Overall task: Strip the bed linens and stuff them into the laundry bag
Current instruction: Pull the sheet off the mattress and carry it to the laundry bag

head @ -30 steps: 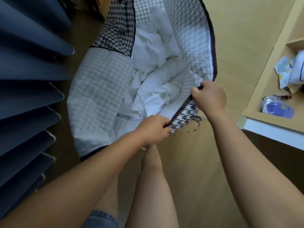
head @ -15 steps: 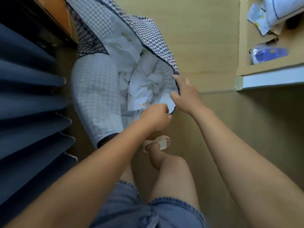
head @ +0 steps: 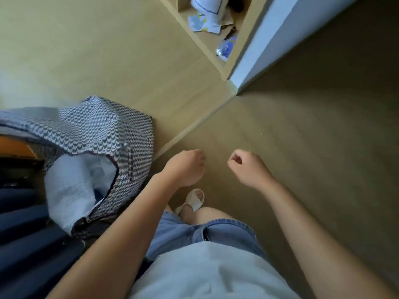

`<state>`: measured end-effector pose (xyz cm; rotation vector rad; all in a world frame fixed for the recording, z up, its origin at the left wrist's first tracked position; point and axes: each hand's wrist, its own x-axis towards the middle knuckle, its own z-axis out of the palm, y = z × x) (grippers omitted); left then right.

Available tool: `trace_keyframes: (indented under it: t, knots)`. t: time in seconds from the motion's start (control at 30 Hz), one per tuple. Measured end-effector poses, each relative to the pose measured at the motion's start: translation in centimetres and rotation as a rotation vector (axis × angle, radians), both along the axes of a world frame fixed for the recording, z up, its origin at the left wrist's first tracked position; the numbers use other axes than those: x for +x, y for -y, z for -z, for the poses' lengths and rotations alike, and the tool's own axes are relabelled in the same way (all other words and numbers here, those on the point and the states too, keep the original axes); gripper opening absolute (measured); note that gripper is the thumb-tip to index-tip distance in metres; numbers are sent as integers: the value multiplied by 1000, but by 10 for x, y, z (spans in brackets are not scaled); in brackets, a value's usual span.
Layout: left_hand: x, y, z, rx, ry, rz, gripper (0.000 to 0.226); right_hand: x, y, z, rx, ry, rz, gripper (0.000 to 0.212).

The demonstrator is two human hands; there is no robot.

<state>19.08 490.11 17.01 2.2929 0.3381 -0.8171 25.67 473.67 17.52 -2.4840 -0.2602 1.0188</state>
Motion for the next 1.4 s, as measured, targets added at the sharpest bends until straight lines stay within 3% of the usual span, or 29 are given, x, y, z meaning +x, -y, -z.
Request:
trace_keyframes:
  t: [0.4, 0.53, 0.63, 0.8, 1.0, 1.2, 1.4]
  knots:
    - [196, 152, -41, -71, 103, 442, 32, 75, 183, -22, 27, 222, 681, 10]
    - [265, 218, -42, -117, 104, 576, 31, 121, 234, -16, 66, 237, 872, 21]
    - [328, 271, -49, -79, 140, 791, 32, 165, 274, -24, 67, 239, 996, 17]
    - [423, 373, -65, 29, 166, 1075, 35, 216, 337, -52, -13, 274, 1131, 33]
    - [461, 508, -65, 5, 131, 1253, 37, 230, 434, -48, 3, 279, 1405, 31]
    - [465, 661, -64, -54, 126, 1386, 42, 242, 579, -44, -38, 295, 1448, 31]
    - [498, 785, -74, -7, 189, 1347, 40, 269, 715, -52, -16, 359, 1424, 27]
